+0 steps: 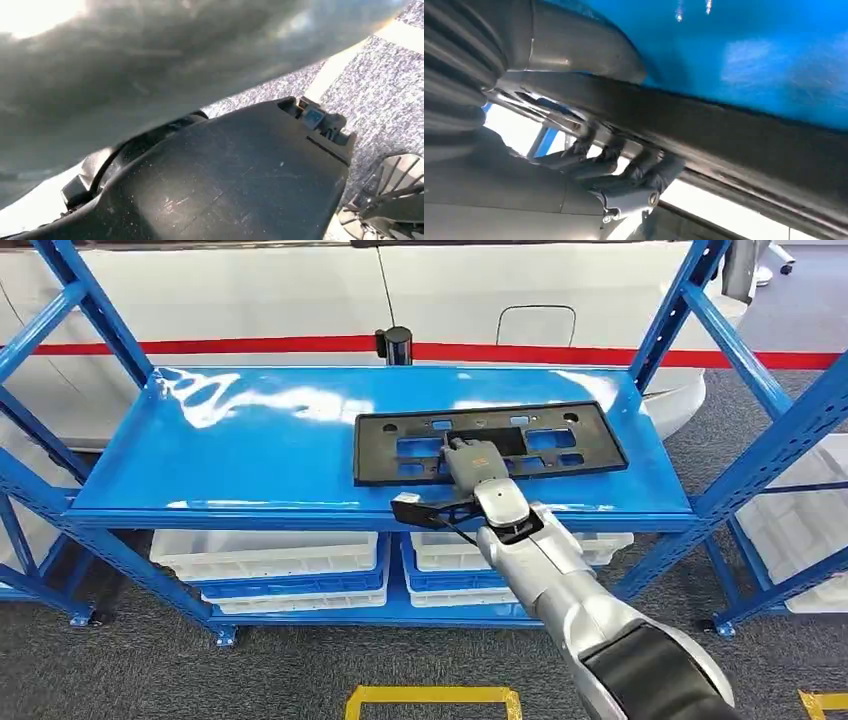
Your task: Take the parts from the cabinet and place them on the table.
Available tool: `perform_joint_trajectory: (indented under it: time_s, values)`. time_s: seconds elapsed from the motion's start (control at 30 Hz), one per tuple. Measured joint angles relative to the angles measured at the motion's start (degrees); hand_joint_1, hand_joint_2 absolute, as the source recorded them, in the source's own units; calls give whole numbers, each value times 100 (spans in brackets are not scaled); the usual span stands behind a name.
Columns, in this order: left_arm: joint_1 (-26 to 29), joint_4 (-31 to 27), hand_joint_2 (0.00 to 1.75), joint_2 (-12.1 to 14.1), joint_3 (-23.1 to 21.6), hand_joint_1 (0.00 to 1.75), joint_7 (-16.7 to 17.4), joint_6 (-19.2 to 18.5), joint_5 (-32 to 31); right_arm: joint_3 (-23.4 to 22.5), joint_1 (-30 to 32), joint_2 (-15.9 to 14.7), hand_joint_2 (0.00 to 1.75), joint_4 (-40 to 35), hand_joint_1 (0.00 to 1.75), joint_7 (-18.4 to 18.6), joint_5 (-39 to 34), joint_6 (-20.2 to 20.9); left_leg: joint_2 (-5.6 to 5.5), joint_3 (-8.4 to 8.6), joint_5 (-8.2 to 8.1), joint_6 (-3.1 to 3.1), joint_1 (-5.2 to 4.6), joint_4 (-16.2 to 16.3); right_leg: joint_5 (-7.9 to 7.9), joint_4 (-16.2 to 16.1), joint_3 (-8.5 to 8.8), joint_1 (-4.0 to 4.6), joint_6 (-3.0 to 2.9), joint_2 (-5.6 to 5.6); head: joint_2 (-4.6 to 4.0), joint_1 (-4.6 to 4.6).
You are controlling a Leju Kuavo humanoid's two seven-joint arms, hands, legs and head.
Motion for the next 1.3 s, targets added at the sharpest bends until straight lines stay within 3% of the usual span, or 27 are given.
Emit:
perform_joint_trajectory:
  time_s: [0.77, 0.9, 1.03, 1.17, 1.3]
  values:
    - [0, 0, 0, 2, 0, 0, -22, 26, 59, 24, -49, 20, 175, 145, 175, -4, -103, -172, 1, 6, -1, 0, 0, 0, 0, -3, 5, 3, 0, 0, 0, -2]
    - [9, 0, 0, -2, 2, 0, 4, 98, 144, -4, 186, 17, 175, -48, 175, 92, -170, -954, 1, 0, -1, 0, 2, 0, 0, -3, 2, 4, 0, 0, 0, -2]
    - [43, 0, 0, -42, 9, 0, 15, 171, 236, -158, 974, -22, 175, -1466, 175, 138, -92, -1655, 2, -31, -1, 0, 3, 2, 1, -2, -35, 3, 1, 0, 0, 0]
    - [66, 0, 0, -44, 48, 0, 61, 186, 293, -324, 1696, -72, 175, -3519, 175, -96, -256, -1952, -6, -72, 1, -1, 3, 3, 1, -1, -78, 4, 1, -1, 0, -2]
    - [73, 0, 0, -46, 90, 0, 414, 341, 291, -404, 2135, -142, 175, -5067, 175, -293, -330, -2187, -6, -87, 0, -1, 3, 1, 0, -1, -87, 11, 1, -1, 0, 0]
